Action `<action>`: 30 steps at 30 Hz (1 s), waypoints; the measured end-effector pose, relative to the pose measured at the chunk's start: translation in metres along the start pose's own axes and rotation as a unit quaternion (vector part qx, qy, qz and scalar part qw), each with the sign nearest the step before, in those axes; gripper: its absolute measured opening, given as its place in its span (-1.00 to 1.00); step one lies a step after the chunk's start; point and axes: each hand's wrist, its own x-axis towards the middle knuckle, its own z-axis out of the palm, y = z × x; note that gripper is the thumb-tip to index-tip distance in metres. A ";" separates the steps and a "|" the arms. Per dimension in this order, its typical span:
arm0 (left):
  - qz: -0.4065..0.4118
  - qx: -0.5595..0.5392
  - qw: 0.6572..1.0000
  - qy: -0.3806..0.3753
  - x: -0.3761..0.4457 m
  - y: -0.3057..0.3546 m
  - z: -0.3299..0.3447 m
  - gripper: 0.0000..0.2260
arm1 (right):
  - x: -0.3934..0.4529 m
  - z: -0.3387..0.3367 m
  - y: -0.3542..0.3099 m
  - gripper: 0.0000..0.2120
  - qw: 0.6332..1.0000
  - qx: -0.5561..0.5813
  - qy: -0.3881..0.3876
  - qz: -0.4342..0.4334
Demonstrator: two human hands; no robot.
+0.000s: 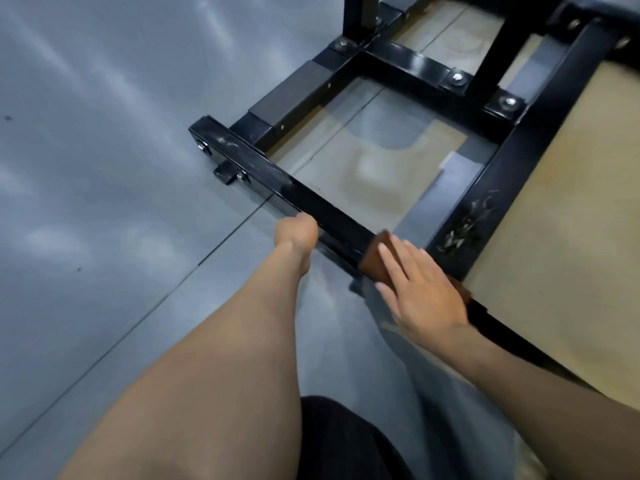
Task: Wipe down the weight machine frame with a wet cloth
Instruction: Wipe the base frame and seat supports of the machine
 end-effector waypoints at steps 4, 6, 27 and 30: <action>-0.019 -0.024 0.999 0.031 0.017 -0.009 0.005 -0.71 | 0.075 -0.002 -0.045 -0.36 0.999 0.031 0.007 -0.016; -0.024 -0.024 0.999 0.033 0.018 -0.013 0.005 -0.83 | 0.093 -0.006 -0.056 -0.37 0.999 0.038 0.003 -0.014; 0.034 -0.280 0.957 0.064 0.041 -0.018 0.046 -0.54 | 0.036 -0.004 -0.010 -0.40 0.999 0.039 -0.005 0.011; 0.012 -0.305 0.952 0.040 0.033 -0.010 0.034 -0.61 | 0.069 -0.004 -0.029 -0.40 0.999 0.043 0.003 -0.007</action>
